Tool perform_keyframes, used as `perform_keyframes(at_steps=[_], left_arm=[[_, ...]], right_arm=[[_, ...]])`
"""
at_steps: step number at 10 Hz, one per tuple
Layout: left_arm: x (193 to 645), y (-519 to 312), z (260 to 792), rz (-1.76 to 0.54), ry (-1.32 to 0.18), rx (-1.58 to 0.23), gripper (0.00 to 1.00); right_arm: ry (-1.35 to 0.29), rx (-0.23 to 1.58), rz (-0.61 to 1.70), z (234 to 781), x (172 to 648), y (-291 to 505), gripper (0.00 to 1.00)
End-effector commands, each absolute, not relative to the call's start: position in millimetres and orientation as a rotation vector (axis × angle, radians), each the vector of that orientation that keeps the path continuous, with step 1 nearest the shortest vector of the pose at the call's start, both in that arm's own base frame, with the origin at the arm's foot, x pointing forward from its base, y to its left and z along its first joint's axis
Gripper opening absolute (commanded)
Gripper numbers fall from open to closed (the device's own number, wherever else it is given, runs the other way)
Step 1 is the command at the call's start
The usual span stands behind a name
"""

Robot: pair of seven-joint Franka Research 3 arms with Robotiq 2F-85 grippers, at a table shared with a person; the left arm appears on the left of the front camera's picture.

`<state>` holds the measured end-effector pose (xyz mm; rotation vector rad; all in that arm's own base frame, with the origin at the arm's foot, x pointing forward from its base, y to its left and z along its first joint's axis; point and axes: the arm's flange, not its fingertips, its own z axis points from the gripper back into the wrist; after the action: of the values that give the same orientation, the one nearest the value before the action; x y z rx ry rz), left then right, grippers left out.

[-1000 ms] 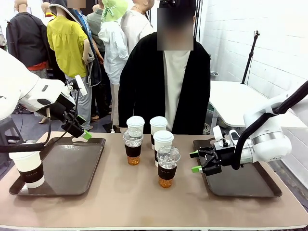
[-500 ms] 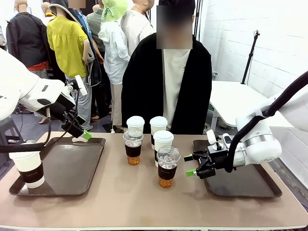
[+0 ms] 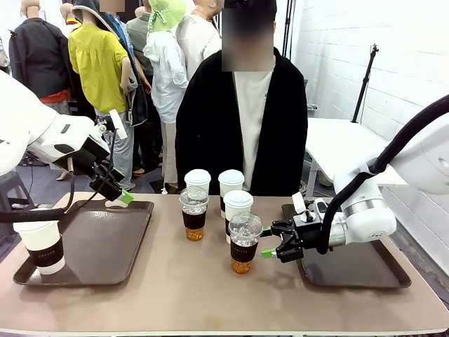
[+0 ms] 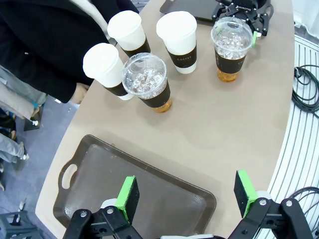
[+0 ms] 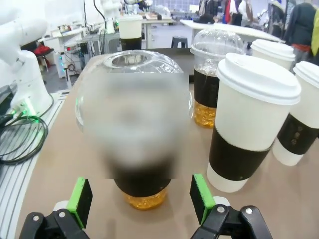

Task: Distribute the coffee onto the tray.
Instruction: Pick up one iced Americano and place it on the right Handle tray.

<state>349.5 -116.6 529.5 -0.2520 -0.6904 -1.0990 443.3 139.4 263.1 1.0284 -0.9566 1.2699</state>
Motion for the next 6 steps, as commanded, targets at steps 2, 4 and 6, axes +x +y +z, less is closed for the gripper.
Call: perform_keyframes(at_steps=[2, 4, 6], left_arm=[[351.0, -114.1, 528.2, -1.116, -0.691, -0.269, 1.0], [351.0, -114.1, 528.2, -1.116, -0.691, -0.269, 1.0], [351.0, -114.1, 528.2, -1.116, -0.691, -0.269, 1.0]], right_arm=[[-1.001, 1.062, 1.269, 251.6, 446.6, 153.6, 1.0], [-1.001, 1.077, 1.27, 247.3, 447.5, 158.9, 1.0], [-1.009, 1.099, 1.266, 244.6, 448.8, 165.8, 1.0]])
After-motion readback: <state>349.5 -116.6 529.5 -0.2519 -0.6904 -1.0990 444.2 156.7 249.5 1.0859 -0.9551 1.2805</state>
